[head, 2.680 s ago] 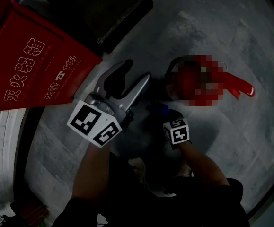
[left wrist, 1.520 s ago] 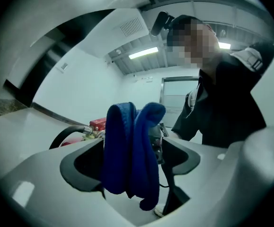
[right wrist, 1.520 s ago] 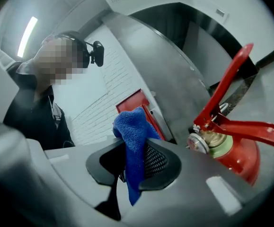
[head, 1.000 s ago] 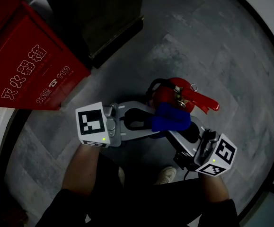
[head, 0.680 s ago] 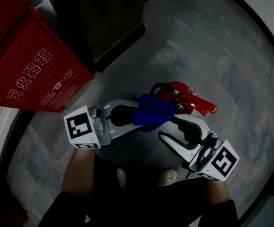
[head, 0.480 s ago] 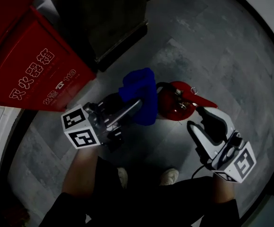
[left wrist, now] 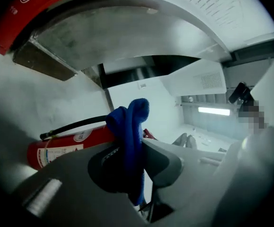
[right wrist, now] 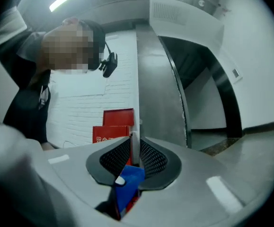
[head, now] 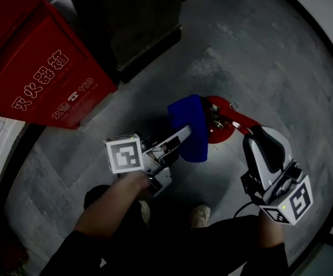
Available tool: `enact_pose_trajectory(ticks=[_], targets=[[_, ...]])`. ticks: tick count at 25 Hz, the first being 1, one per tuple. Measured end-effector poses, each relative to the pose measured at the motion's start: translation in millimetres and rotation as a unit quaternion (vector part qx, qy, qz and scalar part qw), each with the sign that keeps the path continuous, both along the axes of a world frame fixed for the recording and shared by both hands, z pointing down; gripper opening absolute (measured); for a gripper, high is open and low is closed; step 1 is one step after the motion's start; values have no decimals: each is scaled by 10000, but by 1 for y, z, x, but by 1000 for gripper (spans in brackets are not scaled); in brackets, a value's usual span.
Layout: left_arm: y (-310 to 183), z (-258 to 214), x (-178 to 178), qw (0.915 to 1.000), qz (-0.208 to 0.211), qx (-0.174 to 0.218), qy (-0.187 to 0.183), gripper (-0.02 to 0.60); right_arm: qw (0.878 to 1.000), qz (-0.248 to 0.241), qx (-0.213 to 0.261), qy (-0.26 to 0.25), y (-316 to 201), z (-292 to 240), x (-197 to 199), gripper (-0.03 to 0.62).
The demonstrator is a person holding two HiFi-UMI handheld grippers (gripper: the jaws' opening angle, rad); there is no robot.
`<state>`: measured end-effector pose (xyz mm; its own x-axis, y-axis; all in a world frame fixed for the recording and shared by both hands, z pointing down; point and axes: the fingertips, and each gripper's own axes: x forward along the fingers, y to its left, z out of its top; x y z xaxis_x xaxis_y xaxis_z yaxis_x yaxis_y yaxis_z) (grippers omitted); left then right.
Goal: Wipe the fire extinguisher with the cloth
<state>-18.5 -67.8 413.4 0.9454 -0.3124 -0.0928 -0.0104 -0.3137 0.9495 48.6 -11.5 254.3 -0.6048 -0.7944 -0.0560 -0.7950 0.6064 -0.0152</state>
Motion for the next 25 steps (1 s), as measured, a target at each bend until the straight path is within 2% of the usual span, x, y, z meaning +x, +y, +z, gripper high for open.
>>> enact_pose_trajectory(ticks=[3,5,7,9,13,17,19,21,23,25], targets=[[-5,20,-3,9989,-73,-100,-442,56,9965,567,154,600,-8,-2,9,69],[-5,25,-3,9986,-51,-288,-436,56,9908,852,158,1037,-15,3,15,71],[-5,26,-1,9988,-47,-323,-358,57,9839,856,81,1569,-24,16,17,122],[-6,28,-1,9989,-87,-297,-341,57,9795,696,-72,1891,-33,33,17,170],[-5,37,-3,9978,-188,-550,-309,57,9758,307,-528,2101,-46,62,12,187],[-6,55,-8,9963,-207,-537,-631,57,9735,-105,-851,2119,-48,83,10,179],[-5,65,-9,9948,-232,-624,-766,56,9734,-227,-895,2099,-47,90,9,145],[-5,69,-6,9945,-220,-740,-706,55,9741,-217,-870,2077,-48,93,8,127],[-5,73,-5,9943,-217,-774,-697,56,9751,-192,-834,2046,-48,93,8,127],[-6,84,-6,9930,-223,-793,-844,55,9767,-189,-792,1986,-49,93,8,127]])
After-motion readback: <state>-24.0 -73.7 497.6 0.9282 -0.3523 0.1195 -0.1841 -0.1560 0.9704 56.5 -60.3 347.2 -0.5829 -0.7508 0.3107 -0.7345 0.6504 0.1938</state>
